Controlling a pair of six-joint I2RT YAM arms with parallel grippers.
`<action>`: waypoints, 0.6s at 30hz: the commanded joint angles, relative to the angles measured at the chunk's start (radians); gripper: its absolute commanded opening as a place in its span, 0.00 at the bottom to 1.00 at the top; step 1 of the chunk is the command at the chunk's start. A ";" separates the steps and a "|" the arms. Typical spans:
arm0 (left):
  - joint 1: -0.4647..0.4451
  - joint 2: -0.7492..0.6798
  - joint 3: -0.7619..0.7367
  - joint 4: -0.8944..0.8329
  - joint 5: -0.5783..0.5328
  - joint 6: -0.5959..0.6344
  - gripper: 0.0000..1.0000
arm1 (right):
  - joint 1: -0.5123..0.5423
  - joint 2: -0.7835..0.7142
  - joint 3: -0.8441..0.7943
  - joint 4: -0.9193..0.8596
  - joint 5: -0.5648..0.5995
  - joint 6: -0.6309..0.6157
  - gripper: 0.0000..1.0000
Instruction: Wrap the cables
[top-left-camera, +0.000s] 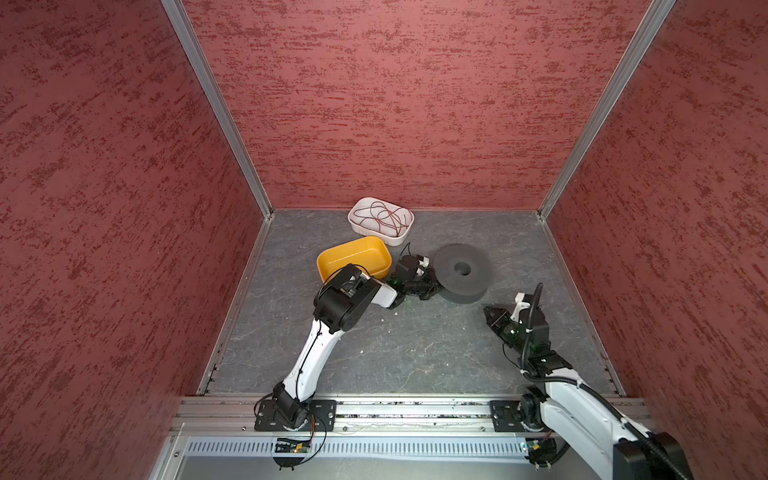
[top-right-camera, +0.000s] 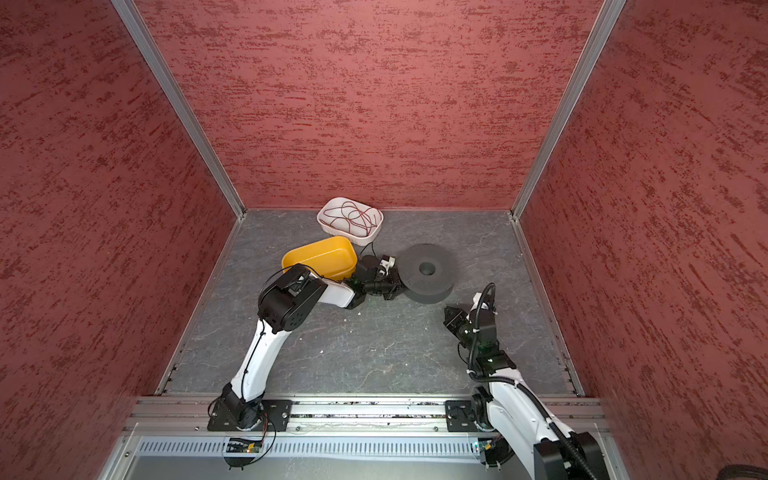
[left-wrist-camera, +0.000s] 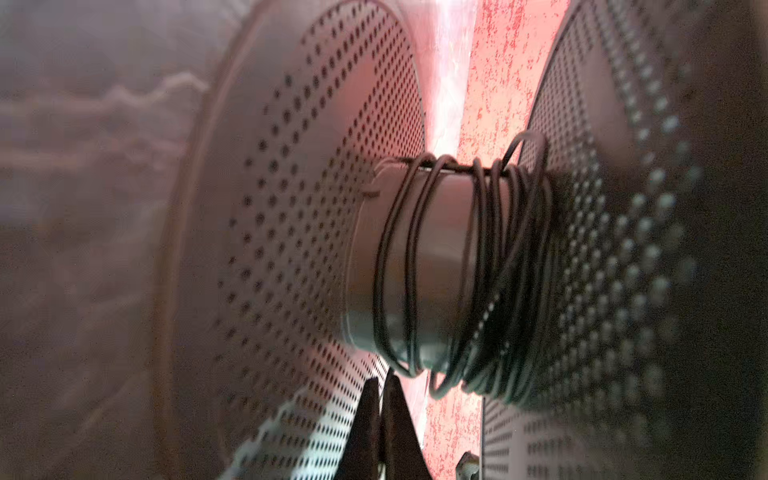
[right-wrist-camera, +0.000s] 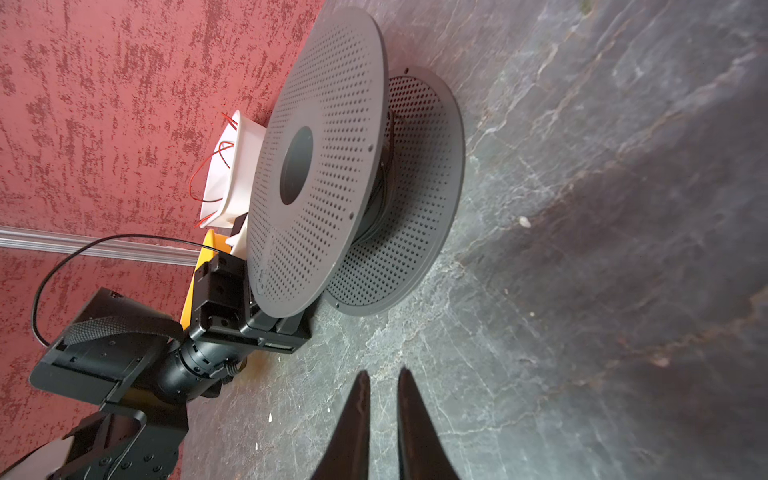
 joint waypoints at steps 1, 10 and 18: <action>0.006 0.027 0.023 -0.037 -0.026 0.008 0.00 | 0.004 -0.001 0.042 -0.011 0.019 -0.020 0.15; 0.009 0.043 0.040 -0.028 -0.059 -0.011 0.00 | 0.004 0.000 0.047 -0.010 0.020 -0.024 0.15; 0.010 0.073 0.066 -0.006 -0.082 -0.057 0.00 | 0.003 0.000 0.047 -0.013 0.012 -0.032 0.15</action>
